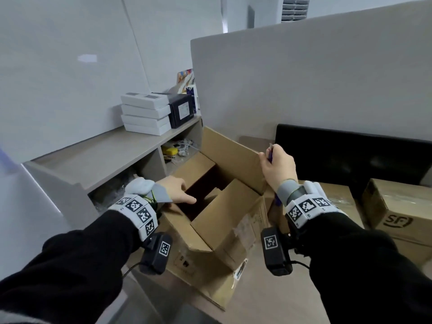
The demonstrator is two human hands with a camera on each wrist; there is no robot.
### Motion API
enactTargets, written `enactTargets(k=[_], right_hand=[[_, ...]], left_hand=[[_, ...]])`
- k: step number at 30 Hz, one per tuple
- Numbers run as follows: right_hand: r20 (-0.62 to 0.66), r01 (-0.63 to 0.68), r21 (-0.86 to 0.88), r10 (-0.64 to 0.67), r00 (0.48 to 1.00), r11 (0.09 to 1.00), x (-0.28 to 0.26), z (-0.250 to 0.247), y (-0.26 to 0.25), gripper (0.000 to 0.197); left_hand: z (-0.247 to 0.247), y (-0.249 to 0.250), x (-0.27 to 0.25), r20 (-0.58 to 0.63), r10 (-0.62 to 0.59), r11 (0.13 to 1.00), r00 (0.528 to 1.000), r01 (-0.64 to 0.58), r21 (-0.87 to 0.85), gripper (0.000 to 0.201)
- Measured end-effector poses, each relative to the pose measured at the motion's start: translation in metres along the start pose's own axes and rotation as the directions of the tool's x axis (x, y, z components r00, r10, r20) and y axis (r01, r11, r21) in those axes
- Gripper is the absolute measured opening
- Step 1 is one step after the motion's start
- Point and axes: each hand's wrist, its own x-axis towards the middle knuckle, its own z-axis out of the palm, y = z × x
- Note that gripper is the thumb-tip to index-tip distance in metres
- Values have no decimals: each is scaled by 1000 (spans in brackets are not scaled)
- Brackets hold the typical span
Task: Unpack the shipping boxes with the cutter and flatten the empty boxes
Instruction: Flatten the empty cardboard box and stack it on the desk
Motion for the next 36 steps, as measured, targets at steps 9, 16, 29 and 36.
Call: enactTargets(k=[9,16,29,36], right_hand=[[-135,291,112,-276,952,950,-5,-21,-57,32],[-144,423,61,-411,900,904,-14,-42,-77,31],[-65,30,-24,-32,997,999,-34,-33,-7,46],[-39,-211,-485,220,975,849,-33,-44,-15,33]], left_hand=[[6,-21,-12,-326,-296,934,898,199,-298,110],[-1,-14,-10,-551,-511,847,660,277,-454,97],[-6,1,-29,-702,-210,937,680,-65,-343,31],[-27,2,-30,-835,-22,900,549,-353,-256,35]])
